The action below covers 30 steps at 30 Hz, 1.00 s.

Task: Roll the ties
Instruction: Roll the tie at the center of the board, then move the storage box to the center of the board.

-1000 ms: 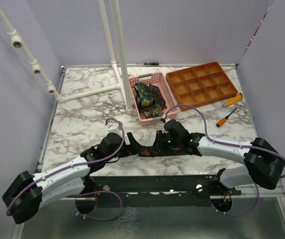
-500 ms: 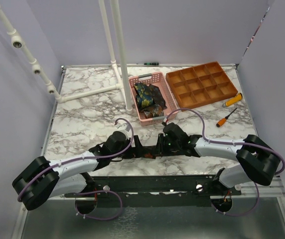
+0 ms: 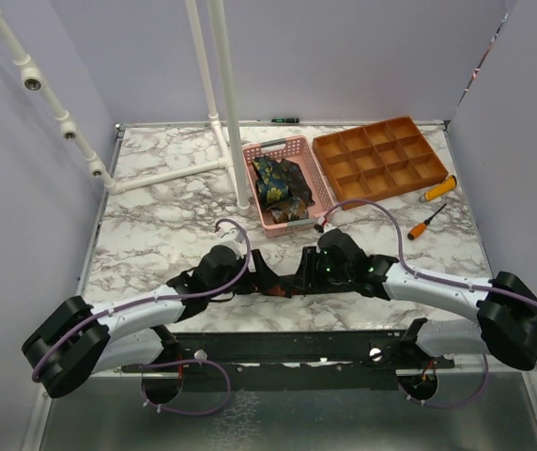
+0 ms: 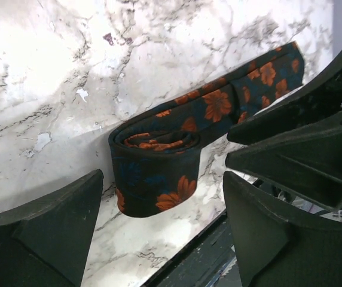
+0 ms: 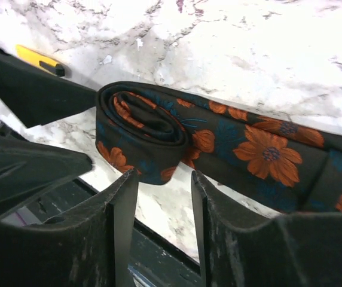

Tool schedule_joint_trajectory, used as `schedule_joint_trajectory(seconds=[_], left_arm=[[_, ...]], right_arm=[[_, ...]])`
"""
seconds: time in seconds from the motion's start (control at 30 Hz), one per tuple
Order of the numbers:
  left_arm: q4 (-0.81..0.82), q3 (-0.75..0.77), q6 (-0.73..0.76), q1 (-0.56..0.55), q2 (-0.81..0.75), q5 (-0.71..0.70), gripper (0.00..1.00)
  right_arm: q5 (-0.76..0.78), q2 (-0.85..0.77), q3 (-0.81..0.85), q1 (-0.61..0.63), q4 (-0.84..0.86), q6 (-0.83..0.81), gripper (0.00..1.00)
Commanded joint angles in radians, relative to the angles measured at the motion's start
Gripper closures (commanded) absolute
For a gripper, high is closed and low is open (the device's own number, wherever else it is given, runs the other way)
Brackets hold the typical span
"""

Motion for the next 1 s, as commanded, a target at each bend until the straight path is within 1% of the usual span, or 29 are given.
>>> schedule_joint_trajectory(seconds=[0.0, 0.1, 0.2, 0.27, 0.33, 0.4, 0.53, 0.6, 0.73, 0.83, 0.97], left_arm=[[-0.083, -0.029, -0.033, 0.006, -0.123, -0.109, 0.19], [-0.190, -0.034, -0.054, 0.006, -0.235, -0.206, 0.18], [-0.293, -0.043, -0.105, 0.008, -0.371, -0.312, 0.17], [-0.336, -0.057, -0.138, 0.009, -0.464, -0.365, 0.17], [-0.367, -0.072, -0.170, 0.010, -0.529, -0.403, 0.17], [-0.394, -0.079, -0.190, 0.010, -0.573, -0.417, 0.17], [-0.427, -0.086, -0.223, 0.010, -0.596, -0.397, 0.17], [-0.435, -0.089, -0.230, 0.011, -0.595, -0.381, 0.17], [-0.449, -0.093, -0.237, 0.011, -0.595, -0.361, 0.17], [-0.459, -0.092, -0.231, 0.010, -0.593, -0.350, 0.17], [-0.459, -0.082, -0.205, 0.011, -0.579, -0.347, 0.17]], right_arm=[[0.179, -0.078, 0.041, -0.008, -0.163, -0.027, 0.53], [0.312, -0.152, 0.071, -0.056, -0.257, -0.024, 0.52], [0.402, -0.222, 0.126, -0.194, -0.314, -0.054, 0.51], [0.417, -0.215, 0.162, -0.280, -0.290, -0.100, 0.50], [0.383, -0.152, 0.209, -0.349, -0.256, -0.137, 0.49], [0.359, -0.061, 0.284, -0.411, -0.263, -0.137, 0.49], [0.339, 0.095, 0.407, -0.514, -0.213, -0.162, 0.49], [0.379, 0.187, 0.482, -0.541, -0.209, -0.197, 0.48], [0.436, 0.388, 0.643, -0.612, -0.266, -0.212, 0.48], [0.447, 0.475, 0.687, -0.666, -0.246, -0.226, 0.48], [0.436, 0.593, 0.788, -0.689, -0.275, -0.290, 0.48]])
